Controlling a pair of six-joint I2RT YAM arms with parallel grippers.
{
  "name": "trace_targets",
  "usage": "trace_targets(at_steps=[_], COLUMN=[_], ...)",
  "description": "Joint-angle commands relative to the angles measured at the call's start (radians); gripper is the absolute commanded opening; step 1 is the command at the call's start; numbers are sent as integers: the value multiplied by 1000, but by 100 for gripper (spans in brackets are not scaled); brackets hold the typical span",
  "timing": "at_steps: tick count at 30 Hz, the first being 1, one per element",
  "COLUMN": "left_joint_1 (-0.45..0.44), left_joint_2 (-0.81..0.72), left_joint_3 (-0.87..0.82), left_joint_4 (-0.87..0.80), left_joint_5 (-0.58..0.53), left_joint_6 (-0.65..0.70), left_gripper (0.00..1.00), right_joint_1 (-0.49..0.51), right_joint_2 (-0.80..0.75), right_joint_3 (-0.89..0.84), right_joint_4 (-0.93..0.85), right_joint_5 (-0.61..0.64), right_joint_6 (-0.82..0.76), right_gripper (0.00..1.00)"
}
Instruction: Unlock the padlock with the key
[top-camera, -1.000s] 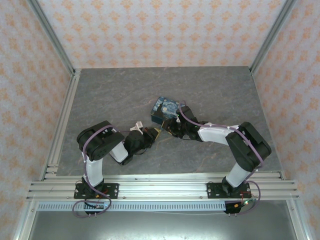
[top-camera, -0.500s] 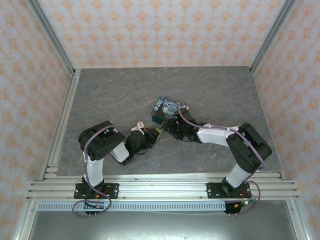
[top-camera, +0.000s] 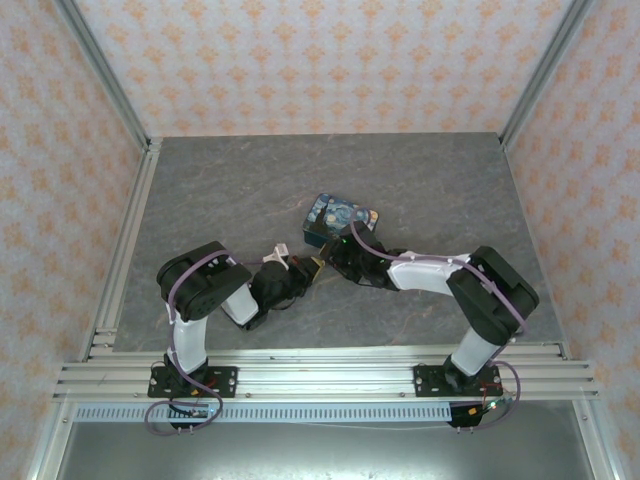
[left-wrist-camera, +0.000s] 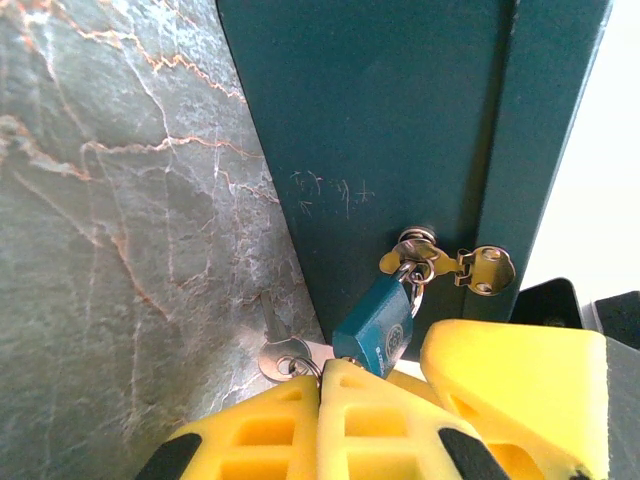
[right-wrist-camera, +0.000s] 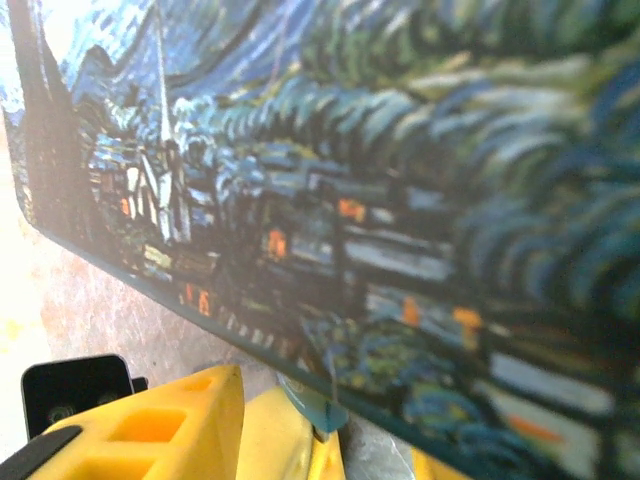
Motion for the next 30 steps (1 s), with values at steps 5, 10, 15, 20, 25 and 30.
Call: trace_targets(at_steps=[5,10,15,20,25,30], left_joint_1=[-10,-10,-11,-10,-6,5], left_joint_2=[18,20,11,-3,-16,-16], left_joint_3=[17,12,8,0,3,0], left_joint_4=[-2,-1,-1,-1,-2,-1], left_joint_5=[14,17,29,36,56,69], left_joint_6=[14,17,38,61,86,83], left_gripper=[0,0,0,0,0,23], right_joint_1=[35,38,39,39,39,39], right_joint_2=[47,68,69,68,60,43], right_joint_3=[0,0,0,-10,-30,-71], right_joint_4=[83,103,98,101,127,193], right_joint_5=[78,87,91,87,85,93], right_joint_6=[40,51,50,50,59,112], right_gripper=[40,24,11,0,0,0])
